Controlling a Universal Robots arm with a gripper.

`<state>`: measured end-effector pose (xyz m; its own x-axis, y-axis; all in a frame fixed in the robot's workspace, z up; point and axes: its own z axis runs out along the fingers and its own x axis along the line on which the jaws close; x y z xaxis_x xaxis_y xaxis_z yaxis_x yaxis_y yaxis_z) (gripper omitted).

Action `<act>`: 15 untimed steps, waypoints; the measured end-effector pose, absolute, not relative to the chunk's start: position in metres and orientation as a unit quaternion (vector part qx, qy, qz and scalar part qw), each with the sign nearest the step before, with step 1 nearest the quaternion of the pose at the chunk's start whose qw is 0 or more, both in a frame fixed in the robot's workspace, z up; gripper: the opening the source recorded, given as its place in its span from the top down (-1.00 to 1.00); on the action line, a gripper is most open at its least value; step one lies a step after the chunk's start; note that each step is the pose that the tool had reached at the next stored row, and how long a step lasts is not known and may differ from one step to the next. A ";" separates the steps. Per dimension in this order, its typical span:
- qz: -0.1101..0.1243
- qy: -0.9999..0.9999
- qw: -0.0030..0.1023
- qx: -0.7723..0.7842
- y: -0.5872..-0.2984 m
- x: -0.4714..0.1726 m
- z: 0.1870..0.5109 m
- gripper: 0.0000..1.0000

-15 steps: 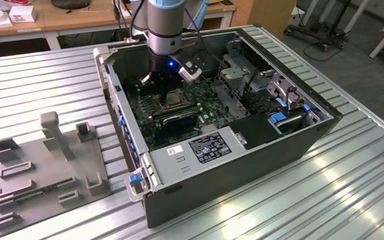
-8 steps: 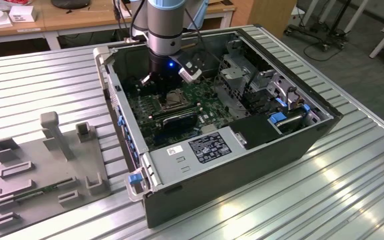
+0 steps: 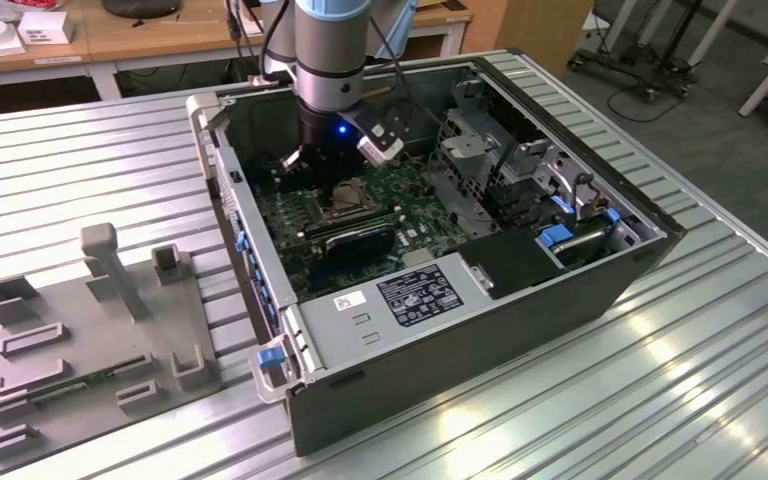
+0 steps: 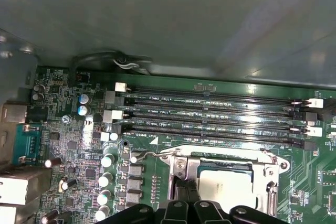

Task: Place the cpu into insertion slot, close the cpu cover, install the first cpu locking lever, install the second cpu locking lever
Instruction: 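Close the cpu cover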

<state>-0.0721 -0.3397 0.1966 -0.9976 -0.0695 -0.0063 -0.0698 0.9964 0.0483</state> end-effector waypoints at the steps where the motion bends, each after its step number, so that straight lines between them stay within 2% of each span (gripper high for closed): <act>1: 0.024 0.999 0.002 -0.035 -0.340 -0.072 0.197 0.80; 15: 0.025 0.999 0.003 -0.035 -0.339 -0.072 0.198 0.80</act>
